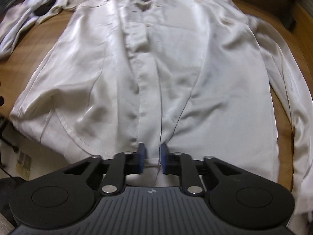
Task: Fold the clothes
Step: 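Pinch the shirt hem with the left tool while the right tool pinches the hem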
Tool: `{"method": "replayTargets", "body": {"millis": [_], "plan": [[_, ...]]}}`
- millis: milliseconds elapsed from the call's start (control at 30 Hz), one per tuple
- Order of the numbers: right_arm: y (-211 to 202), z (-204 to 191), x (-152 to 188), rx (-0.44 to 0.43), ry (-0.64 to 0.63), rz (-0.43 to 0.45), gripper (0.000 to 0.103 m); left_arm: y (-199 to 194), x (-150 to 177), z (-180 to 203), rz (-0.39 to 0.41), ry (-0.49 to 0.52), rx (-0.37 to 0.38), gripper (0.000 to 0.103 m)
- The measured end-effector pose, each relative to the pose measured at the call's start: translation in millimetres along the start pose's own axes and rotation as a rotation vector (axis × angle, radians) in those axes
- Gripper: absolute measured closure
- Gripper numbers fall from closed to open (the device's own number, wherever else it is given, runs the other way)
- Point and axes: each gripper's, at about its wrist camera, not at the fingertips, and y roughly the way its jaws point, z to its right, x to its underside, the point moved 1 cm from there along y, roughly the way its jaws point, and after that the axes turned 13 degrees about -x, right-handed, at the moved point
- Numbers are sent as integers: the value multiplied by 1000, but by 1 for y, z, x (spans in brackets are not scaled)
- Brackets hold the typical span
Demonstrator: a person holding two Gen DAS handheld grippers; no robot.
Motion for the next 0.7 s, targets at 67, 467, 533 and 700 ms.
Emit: {"method": "replayTargets", "body": {"millis": [67, 467, 533, 700], "plan": [[-4, 3, -2, -14, -6, 13, 99, -2, 4, 14, 11, 31, -5, 38], [-55, 7, -15, -98, 61, 123, 100, 16, -1, 74, 84, 186, -74, 42], [-56, 7, -16, -91, 64, 125, 100, 23, -3, 78, 87, 191, -92, 53], [-58, 4, -15, -75, 68, 126, 100, 22, -5, 67, 82, 137, -103, 97]]}}
